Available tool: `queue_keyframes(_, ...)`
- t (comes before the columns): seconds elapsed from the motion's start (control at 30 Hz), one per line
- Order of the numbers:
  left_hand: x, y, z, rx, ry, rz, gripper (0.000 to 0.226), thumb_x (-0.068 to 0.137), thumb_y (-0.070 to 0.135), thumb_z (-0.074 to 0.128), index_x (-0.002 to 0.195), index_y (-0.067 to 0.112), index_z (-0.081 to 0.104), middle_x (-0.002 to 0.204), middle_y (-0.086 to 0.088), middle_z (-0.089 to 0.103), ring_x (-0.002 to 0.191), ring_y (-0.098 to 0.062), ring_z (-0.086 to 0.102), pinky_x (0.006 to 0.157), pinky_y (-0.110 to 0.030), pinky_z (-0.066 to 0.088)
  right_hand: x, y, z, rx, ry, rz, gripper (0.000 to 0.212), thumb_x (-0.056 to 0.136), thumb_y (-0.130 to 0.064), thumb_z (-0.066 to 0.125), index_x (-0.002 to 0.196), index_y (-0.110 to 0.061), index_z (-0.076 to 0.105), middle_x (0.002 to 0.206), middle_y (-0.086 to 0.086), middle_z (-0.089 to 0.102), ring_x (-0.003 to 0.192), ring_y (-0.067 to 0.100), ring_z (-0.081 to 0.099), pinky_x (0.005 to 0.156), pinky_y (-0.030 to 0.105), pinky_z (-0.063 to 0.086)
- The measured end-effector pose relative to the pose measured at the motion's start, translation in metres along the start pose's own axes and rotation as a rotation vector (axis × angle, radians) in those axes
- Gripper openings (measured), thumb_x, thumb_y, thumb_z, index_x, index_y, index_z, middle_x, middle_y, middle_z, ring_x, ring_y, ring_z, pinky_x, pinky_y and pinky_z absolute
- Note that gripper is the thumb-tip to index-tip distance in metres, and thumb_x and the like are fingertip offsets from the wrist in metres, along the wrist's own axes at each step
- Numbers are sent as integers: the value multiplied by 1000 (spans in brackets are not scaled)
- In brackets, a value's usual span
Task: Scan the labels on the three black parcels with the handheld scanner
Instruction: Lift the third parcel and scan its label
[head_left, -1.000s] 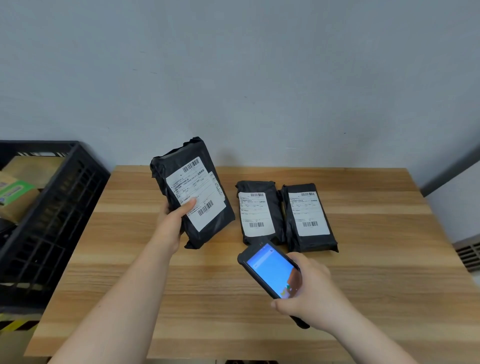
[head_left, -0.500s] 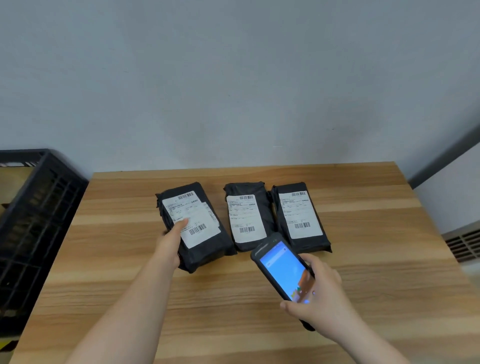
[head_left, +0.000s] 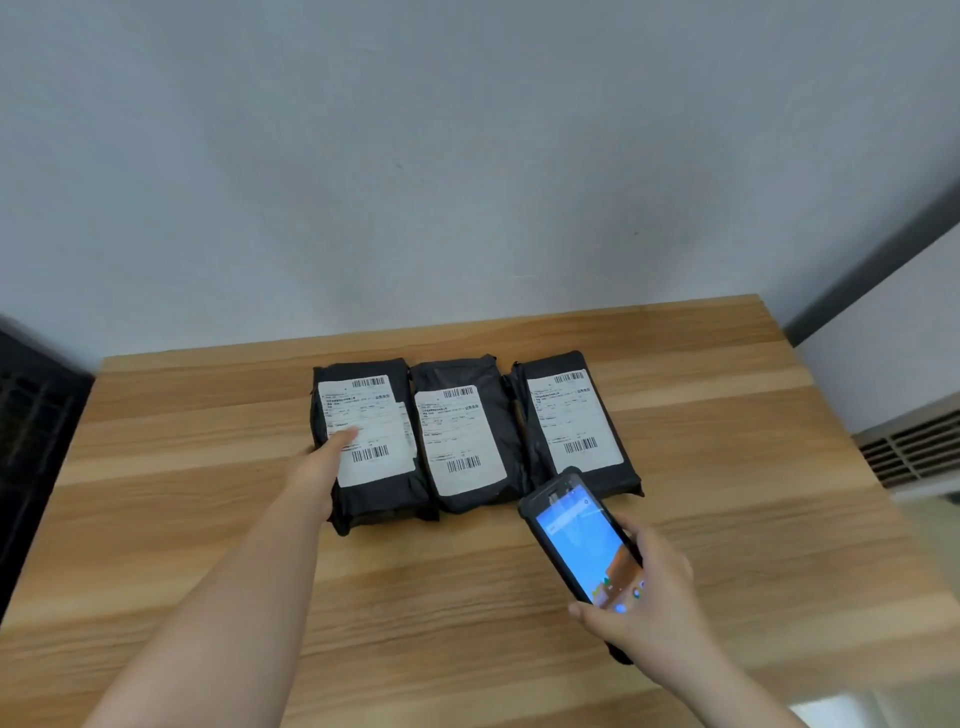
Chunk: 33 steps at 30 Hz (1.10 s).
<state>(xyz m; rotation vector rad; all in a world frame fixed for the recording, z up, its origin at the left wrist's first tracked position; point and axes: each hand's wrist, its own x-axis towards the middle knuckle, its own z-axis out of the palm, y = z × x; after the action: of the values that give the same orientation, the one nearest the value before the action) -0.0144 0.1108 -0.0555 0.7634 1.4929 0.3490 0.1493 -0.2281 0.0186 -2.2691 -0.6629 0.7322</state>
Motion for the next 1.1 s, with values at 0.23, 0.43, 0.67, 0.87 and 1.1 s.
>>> queue_keyframes(0.23,12,5,1,43,65,82,38,84,33,76,113,14,61,100,-8,71,85,-29,68,70,-42,55,7,7,9,18,48,-3,94,50,-27,90,132,-22,46,110,-9,52,115,20,42,86,31,38)
queue_keyframes(0.43,15,7,-2,-17,100,127,49,85,35,74,128,16,58,108,-7,71,86,-25,69,66,-38,55,14,9,9,49,48,27,93,51,-27,91,132,-23,45,104,-15,51,115,18,39,87,32,39)
queue_keyframes(0.67,0,11,9,-37,218,320,54,88,29,72,136,24,48,116,3,65,96,-22,68,61,-32,53,18,10,8,72,88,7,88,53,-26,90,128,-25,46,90,-19,50,105,14,39,78,27,34)
queue_keyframes(0.87,-22,7,41,255,282,587,55,88,23,69,139,24,50,144,-4,50,128,-27,51,96,-36,49,23,9,-1,91,95,-15,94,54,-25,90,134,-26,43,98,-28,39,112,11,34,85,25,32)
queue_keyframes(1.1,-60,-8,111,334,67,693,40,88,23,69,126,27,57,130,2,57,106,-15,61,79,-29,49,21,19,-18,98,120,-4,95,55,-27,90,136,-25,41,93,-25,42,107,7,31,83,25,30)
